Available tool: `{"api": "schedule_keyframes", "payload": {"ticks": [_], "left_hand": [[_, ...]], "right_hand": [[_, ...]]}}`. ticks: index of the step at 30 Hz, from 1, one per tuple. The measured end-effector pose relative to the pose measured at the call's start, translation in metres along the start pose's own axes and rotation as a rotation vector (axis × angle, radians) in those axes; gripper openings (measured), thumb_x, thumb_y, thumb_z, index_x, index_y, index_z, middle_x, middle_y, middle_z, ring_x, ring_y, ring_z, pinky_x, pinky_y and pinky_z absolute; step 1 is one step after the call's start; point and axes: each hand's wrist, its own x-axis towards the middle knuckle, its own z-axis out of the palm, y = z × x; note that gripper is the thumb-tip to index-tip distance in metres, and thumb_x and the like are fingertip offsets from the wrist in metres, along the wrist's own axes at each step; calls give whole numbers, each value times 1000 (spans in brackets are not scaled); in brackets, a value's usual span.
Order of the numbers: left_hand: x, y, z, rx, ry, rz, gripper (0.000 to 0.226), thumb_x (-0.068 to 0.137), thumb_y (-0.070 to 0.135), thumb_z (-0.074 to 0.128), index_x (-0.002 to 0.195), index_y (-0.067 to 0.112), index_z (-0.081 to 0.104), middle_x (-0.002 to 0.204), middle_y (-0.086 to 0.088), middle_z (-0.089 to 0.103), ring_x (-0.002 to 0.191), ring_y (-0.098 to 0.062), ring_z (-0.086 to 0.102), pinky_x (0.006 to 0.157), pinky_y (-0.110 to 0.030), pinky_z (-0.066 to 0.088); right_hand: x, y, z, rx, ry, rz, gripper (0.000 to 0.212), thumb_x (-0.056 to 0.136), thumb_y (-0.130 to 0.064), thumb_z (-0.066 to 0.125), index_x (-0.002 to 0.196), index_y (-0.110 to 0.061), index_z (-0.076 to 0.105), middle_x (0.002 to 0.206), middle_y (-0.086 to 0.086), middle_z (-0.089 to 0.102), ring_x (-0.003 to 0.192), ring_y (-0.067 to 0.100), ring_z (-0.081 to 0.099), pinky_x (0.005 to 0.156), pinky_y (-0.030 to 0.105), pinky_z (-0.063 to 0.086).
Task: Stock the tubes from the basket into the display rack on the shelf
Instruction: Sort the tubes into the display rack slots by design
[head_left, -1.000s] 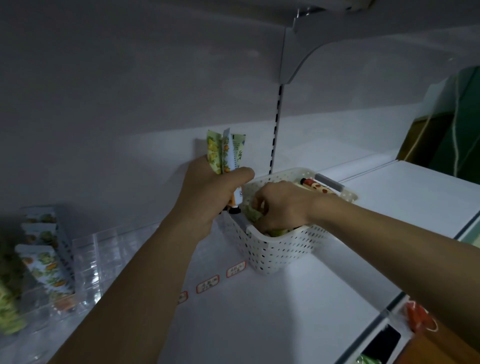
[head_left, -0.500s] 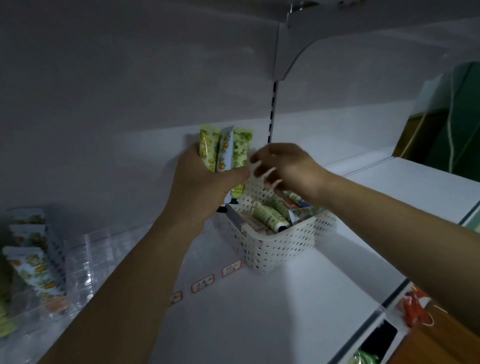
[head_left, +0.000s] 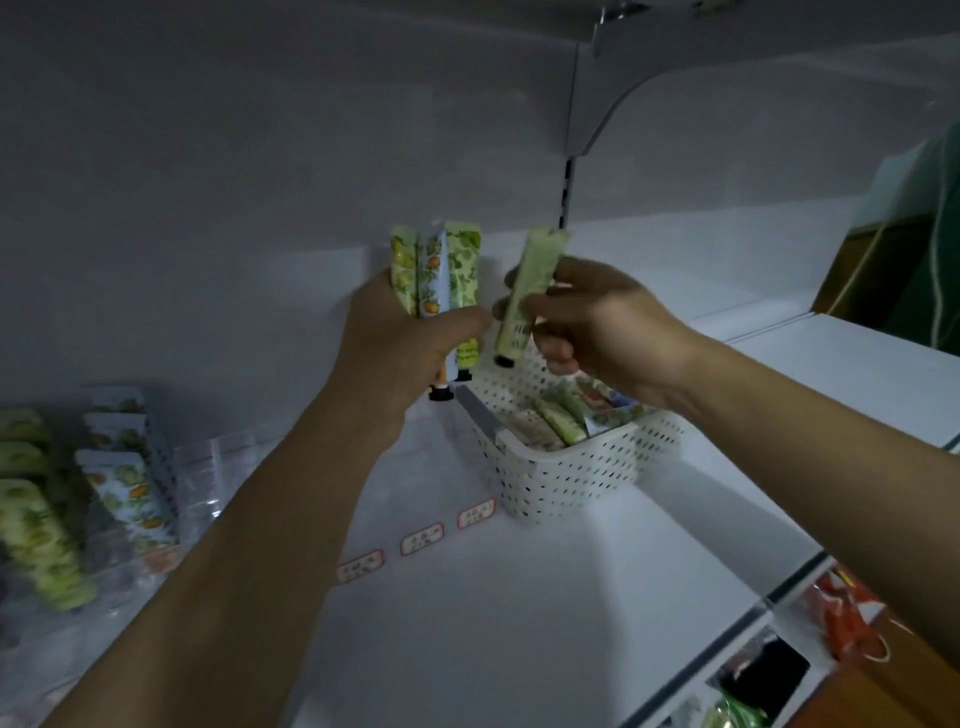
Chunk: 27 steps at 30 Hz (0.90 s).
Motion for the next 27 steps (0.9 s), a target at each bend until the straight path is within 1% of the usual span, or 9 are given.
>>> {"api": "schedule_keyframes", "payload": {"ticks": [2,4,6,9,11,15,18,24,27], "left_hand": [[-7,6,-9,-36,36,-44,23,82,6,77,102,-2,69,85,-12,69,72,-17,68,68,-33,58],[-22,10,-24,-69,57,-101,29,76,14,83,102,7,72,93,-13,74,85,-29,72,84,-51,60],[-43,15,-46,-16,75,-102,36,67,24,83,100,13,74,95,-15,76,91,-38,72,85,-62,56],[-80,18,-91,153,171,-23,32,66,23,89,92,17,73,81,3,76,78,-18,74,64,-35,60],[-105,21,-118,255,209,21,21,74,16,87,83,18,68,66,12,71,60,-2,67,51,-17,48],[-149,16,-162,333,293,103,18,76,8,84,87,6,70,75,-8,73,67,-26,71,51,-33,56],[-170,10,-186,362,428,199,34,70,17,88,97,9,69,84,-5,74,75,-20,72,59,-30,59],[-197,-14,-207,349,566,189,33,72,30,86,94,16,66,81,8,71,76,-10,69,61,-22,55],[-197,-17,-214,205,583,141,28,74,25,82,97,15,67,85,4,73,82,-18,72,67,-28,57]], "right_hand": [[-5,-17,14,299,-55,-21,14,96,-4,44,94,-13,54,95,14,68,52,14,32,50,27,29],[-8,-24,33,369,-98,-32,9,97,-15,49,88,-18,51,91,9,66,53,14,30,52,26,31],[-8,-20,54,404,-147,-42,5,92,-19,54,88,-17,52,89,8,61,53,14,32,51,26,32],[-5,-8,92,580,-321,-52,18,75,-16,52,90,-8,59,81,11,45,56,16,32,55,31,23],[-4,0,119,644,-430,-39,27,73,-15,49,92,-4,65,78,11,46,58,17,37,57,32,27],[-3,7,175,704,-576,6,25,80,-11,44,96,-5,63,84,12,51,62,19,45,60,31,44],[-6,6,210,707,-612,1,22,83,-12,48,98,-2,61,83,15,54,61,22,52,59,34,50],[-16,31,257,614,-477,-44,18,86,-11,67,99,1,62,71,13,63,57,20,60,52,32,53],[-16,42,254,447,-387,-188,22,88,-14,71,103,1,67,69,13,65,59,22,64,55,36,54]]}}
